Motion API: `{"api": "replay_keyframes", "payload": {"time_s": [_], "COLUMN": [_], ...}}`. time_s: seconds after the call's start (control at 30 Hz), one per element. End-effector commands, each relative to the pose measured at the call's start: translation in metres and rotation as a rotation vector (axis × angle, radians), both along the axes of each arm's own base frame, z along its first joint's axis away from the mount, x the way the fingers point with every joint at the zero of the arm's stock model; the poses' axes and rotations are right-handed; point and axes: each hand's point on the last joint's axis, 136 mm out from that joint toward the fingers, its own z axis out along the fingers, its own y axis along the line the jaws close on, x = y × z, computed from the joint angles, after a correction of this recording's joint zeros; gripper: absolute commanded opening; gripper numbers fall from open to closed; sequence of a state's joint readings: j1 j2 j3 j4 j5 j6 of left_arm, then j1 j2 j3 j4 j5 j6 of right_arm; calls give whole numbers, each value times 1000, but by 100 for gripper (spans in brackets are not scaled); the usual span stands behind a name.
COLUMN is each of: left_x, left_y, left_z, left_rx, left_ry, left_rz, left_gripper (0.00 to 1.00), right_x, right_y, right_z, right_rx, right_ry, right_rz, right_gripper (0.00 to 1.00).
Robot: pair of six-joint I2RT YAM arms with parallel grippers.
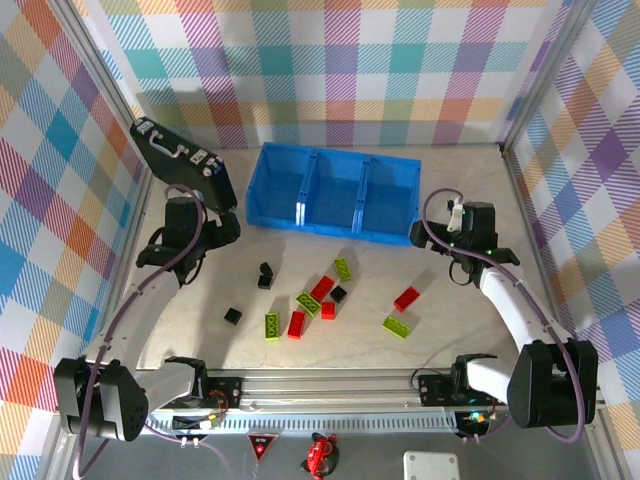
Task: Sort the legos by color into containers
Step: Pick up the lego from the bottom-right of the table.
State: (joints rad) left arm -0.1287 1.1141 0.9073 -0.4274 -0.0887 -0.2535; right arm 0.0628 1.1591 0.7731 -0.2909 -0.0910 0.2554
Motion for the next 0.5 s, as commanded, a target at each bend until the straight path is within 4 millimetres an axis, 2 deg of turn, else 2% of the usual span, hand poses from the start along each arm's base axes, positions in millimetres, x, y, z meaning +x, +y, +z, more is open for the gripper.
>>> {"api": "replay_keyframes", "payload": {"time_s": [0.0,0.13,0.27,0.47], "left_x": [-22,-18,-14,-12], "left_y": [-10,-24,-33,-34], "left_z": [7,13,16,11], "left_rx": [-8,-8,-30,29], "left_ry": [92,106,95,104], "left_rz": [-70,-177,-227,-289], "left_gripper": [100,100,100,100], "right_x": [-29,-47,-67,-92], "right_y": [5,16,22,27], "right_z": [-11,-22,-36,-49], "right_rx": [75,145,145,159], "right_ry": [190,325,443,527], "right_rz": [-48,-51,-79,-154], "right_gripper": [97,92,91,91]}}
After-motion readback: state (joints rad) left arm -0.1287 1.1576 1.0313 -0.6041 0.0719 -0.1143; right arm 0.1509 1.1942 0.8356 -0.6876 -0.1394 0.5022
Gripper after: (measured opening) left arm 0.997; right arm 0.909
